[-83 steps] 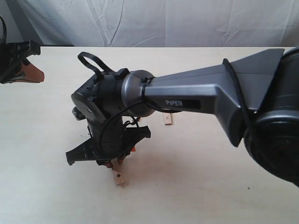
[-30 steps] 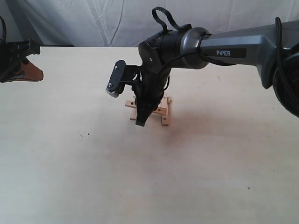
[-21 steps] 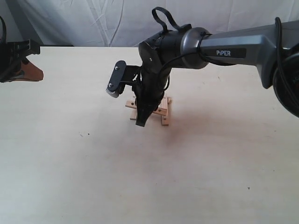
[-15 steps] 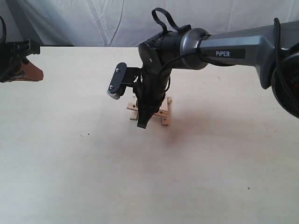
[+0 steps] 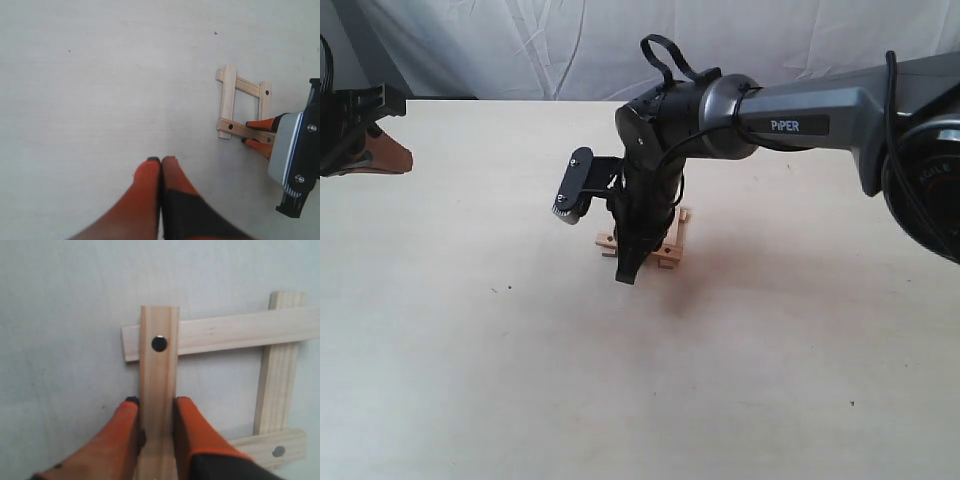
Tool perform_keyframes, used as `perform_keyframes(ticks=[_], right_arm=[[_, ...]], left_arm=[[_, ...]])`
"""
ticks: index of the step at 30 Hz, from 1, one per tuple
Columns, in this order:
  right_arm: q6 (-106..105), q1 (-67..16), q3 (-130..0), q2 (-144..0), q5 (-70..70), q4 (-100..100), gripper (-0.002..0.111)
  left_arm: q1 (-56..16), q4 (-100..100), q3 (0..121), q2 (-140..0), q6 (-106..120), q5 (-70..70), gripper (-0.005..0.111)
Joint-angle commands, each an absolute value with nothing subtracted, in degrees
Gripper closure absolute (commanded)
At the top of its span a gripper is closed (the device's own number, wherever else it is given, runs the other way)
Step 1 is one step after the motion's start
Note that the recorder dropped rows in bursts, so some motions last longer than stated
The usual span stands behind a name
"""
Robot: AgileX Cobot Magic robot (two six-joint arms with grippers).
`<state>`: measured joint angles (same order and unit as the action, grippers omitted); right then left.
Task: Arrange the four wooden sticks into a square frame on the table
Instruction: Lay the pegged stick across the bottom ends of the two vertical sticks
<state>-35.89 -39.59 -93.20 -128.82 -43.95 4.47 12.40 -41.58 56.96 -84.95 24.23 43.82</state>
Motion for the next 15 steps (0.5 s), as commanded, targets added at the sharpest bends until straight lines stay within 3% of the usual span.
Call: perform_keyframes(ticks=[1,5,11,15], right_arm=[[-35.5,-39.3,-93.3,-128.8,-43.8,4.9,0.109],[-33.3,-39.3,-93.4,-128.3,-43.2,5.0,0.105],[-33.1,-39.3,-93.4,-126.3,-43.3,5.0,0.067],[-28.6,-39.3,-93.4,-124.3,-43.3,5.0,0.064]], left_arm=[[12.5,-42.1,56.9,-84.4,24.5,43.2,0.107],[12.5,-42.1,56.9,-84.4,24.5,43.2,0.107],[12.5,-42.1,56.9,-84.4,24.5,43.2,0.107],[12.5,-42.1,56.9,-84.4,24.5,43.2,0.107]])
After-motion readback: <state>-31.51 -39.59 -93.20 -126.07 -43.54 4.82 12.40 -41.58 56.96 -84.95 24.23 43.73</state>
